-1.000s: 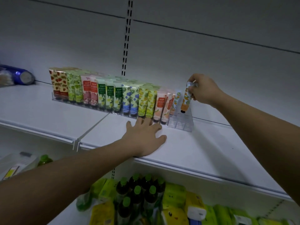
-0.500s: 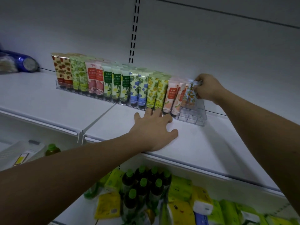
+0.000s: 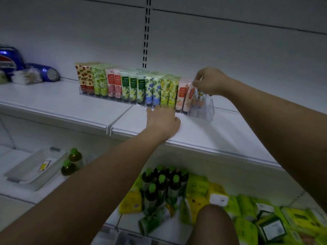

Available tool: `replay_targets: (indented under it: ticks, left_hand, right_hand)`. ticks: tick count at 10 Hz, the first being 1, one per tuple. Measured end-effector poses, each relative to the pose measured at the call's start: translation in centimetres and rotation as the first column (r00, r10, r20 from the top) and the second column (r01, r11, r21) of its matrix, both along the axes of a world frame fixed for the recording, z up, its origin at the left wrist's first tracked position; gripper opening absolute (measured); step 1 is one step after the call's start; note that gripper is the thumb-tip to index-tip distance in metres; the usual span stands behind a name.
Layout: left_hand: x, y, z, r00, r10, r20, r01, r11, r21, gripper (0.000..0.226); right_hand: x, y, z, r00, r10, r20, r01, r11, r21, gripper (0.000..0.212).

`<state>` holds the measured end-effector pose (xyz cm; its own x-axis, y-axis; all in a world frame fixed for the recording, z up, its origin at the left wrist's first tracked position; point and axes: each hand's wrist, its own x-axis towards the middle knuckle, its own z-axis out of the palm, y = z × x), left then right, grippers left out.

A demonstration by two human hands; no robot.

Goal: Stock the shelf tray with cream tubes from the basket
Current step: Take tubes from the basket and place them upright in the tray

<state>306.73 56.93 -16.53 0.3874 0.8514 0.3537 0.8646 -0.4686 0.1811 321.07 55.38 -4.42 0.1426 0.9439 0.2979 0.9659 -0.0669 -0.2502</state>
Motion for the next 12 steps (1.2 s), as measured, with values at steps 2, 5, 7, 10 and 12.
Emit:
replay_targets:
  ticks: [2, 5, 7, 10, 12]
  left_hand:
    - [-4.5, -4.1, 0.7, 0.990, 0.030, 0.136, -0.042, 0.995, 0.089, 0.032]
    - [-16.8, -8.9, -13.2, 0.867, 0.200, 0.456, -0.195, 0.979, -0.057, 0.026]
    - [-18.1, -10.3, -27.9, 0.883, 0.428, 0.194, -0.218, 0.739, -0.638, 0.019]
    - [-17.4, -13.1, -41.5, 0.892, 0.446, -0.077, -0.242, 0.328, -0.913, 0.025]
    - [-16.4, -14.9, -49.5, 0.942, 0.325, -0.079, -0.141, 0.172, -0.975, 0.041]
  right_hand:
    - [-5.6, -4.8, -1.6, 0.966, 0.187, -0.179, -0.206, 0.974, -0.093, 0.024]
    - [-12.6, -10.0, -15.7, 0.857, 0.301, -0.419, -0.446, 0.841, -0.306, 0.020]
    - [-16.5, -9.3, -31.2, 0.857, 0.135, -0.496, -0.463, 0.624, -0.629, 0.027]
    - [-16.9, -9.0, -50.3, 0.892, -0.168, -0.419, -0.325, 0.405, -0.854, 0.026]
    - [-19.1, -9.2, -60.2, 0.947, -0.136, -0.291, -0.222, 0.376, -0.899, 0.023]
